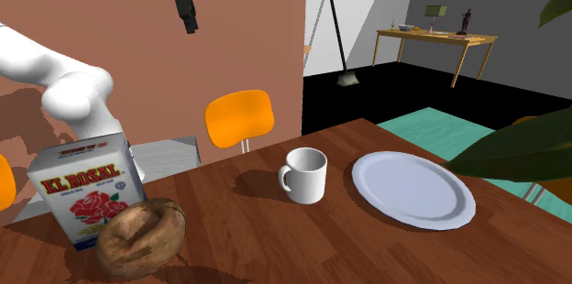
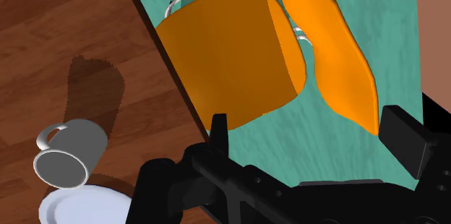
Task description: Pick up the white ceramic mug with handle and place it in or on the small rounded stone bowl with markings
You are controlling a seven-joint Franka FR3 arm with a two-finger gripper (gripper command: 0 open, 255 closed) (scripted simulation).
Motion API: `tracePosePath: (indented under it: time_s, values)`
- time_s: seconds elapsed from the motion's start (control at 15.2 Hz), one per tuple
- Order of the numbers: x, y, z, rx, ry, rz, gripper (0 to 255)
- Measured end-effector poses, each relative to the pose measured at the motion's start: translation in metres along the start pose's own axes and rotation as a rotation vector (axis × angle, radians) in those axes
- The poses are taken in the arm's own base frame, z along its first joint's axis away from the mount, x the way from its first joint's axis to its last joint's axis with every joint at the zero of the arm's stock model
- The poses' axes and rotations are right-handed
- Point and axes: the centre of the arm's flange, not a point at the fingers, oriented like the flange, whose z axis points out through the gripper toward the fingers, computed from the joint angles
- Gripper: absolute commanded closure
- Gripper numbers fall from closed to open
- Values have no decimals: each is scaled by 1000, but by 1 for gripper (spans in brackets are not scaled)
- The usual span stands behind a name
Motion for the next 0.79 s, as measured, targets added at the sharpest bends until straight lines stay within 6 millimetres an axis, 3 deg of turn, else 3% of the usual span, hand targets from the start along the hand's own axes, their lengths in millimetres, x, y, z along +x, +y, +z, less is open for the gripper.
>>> tracePosePath:
  time_s: [0.2, 0.79]
  values:
    - [11, 9, 8, -1, -3, 5, 0]
    - [72, 83, 72, -8, -22, 38, 0]
